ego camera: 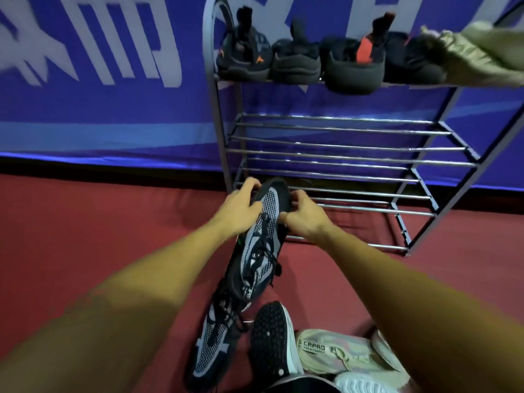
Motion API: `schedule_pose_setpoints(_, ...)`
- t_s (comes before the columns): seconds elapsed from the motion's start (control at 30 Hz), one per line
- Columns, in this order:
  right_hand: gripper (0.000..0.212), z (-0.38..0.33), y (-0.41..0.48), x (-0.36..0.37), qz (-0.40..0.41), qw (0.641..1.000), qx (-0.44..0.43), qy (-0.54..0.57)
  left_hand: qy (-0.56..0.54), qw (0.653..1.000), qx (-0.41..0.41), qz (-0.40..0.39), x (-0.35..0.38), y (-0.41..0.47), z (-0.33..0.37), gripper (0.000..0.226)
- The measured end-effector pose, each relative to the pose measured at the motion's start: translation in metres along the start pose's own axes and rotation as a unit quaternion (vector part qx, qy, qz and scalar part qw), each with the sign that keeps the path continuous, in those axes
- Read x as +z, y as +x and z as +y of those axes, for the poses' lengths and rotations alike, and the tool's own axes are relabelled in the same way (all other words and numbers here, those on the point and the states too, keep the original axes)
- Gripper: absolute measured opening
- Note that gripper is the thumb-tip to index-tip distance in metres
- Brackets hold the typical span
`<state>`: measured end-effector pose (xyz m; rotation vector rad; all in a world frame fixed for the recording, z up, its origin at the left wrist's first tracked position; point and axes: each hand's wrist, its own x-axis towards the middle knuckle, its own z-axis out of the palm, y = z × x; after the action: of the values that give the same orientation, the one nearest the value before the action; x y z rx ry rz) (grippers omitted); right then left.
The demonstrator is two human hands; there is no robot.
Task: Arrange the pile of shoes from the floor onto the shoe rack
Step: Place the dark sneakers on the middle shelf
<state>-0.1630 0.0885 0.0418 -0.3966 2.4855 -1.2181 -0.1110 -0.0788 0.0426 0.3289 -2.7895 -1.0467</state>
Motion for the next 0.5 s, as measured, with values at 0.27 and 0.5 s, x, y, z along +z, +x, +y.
schedule_pose_setpoints(0.27,0.039,-0.031,0.01,-0.037,0.085,0.985,-0.065,0.137,-0.206,0.963,-0.066,0.16,-0.034,0.054,0.046,0.028)
schedule_pose_setpoints(0.5,0.051,-0.038,0.028,-0.029,0.052,0.975,-0.081,0.199,-0.354,0.916,-0.096,0.164,-0.041,0.054,0.023,0.039)
